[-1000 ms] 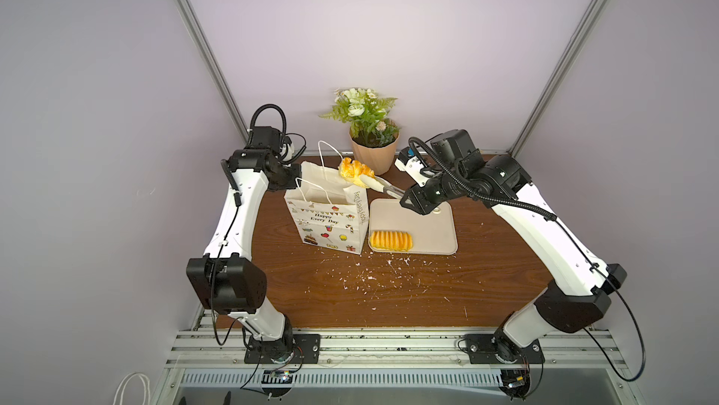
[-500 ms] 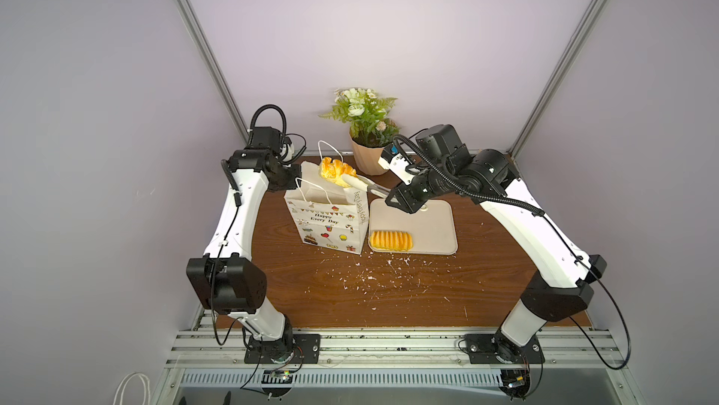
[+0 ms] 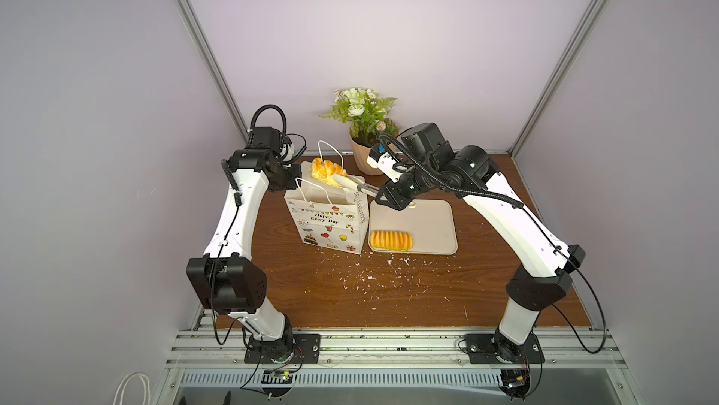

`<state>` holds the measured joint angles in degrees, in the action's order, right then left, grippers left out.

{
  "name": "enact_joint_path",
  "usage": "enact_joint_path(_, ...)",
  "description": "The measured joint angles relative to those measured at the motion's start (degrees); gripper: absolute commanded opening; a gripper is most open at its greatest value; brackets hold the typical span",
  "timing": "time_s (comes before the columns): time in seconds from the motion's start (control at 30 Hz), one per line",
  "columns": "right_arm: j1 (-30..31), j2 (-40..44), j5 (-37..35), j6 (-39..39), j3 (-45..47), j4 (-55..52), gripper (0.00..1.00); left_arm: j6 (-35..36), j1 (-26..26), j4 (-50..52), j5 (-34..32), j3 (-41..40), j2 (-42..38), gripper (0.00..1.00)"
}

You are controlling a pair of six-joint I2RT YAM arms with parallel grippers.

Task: Pack bread into a paper bag
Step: Place the fake bread in the paper bag.

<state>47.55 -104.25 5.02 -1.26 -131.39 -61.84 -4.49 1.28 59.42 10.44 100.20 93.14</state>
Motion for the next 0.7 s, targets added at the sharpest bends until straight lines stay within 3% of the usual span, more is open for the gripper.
enact_joint_path(0.17,0.35,-2.54,0.07,0.00,-0.81,0.00,0.19,0.00,0.00,0.02,0.00,0.00,-0.07,0.19)
enact_joint_path(0.3,0.52,-2.91,0.26,-0.13,-1.07,0.33,0.41,0.02,0.00,0.00,0.00,0.00,-0.28,0.19)
enact_joint_path(0.7,0.83,-2.91,0.22,0.07,-2.10,0.35,0.53,0.00,0.00,0.00,0.02,0.00,-0.31,0.19)
